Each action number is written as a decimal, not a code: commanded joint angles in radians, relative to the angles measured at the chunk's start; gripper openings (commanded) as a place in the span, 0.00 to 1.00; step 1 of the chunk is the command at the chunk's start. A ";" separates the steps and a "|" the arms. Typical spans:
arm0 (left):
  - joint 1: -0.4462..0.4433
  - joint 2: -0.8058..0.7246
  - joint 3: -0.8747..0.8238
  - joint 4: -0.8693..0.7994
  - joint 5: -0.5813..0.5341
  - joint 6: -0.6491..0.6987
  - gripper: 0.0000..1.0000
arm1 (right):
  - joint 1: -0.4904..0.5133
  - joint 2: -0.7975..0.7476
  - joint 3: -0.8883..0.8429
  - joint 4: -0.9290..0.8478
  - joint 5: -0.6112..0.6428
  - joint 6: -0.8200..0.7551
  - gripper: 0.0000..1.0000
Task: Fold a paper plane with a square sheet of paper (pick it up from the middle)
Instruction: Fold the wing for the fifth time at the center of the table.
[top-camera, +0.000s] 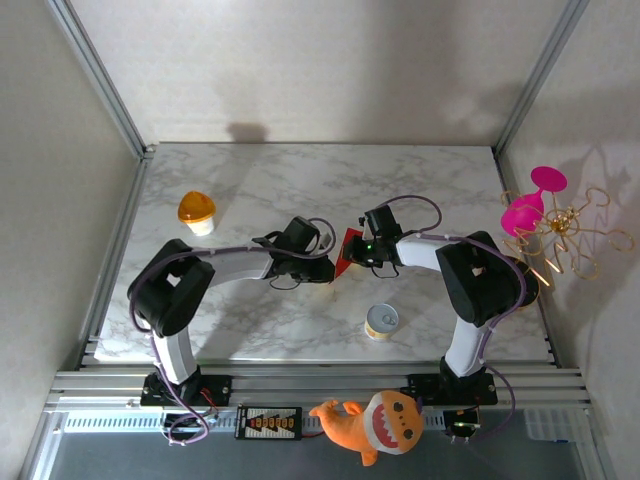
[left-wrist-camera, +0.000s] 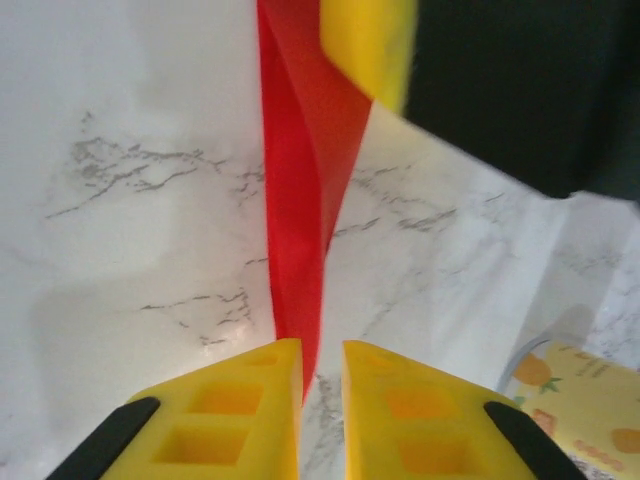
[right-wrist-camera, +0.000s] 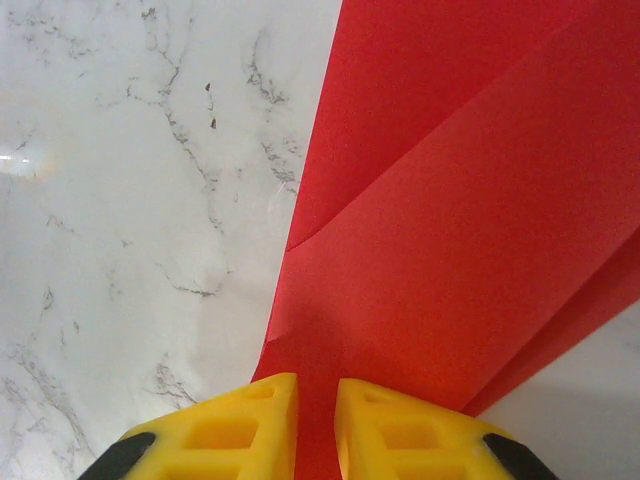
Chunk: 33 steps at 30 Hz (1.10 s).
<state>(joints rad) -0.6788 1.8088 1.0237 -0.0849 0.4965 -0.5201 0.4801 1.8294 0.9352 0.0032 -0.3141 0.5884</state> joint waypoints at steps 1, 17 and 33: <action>0.005 -0.040 0.008 0.032 -0.024 -0.053 0.15 | -0.009 0.046 -0.001 -0.071 0.045 -0.016 0.20; -0.025 0.096 0.053 0.148 0.020 -0.146 0.07 | -0.009 0.053 0.001 -0.080 0.036 -0.017 0.18; -0.025 0.130 0.026 0.110 0.019 -0.133 0.07 | -0.008 0.065 0.007 -0.088 0.036 -0.016 0.17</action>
<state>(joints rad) -0.6987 1.9152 1.0565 0.0509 0.5266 -0.6559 0.4774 1.8408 0.9493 -0.0116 -0.3149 0.5880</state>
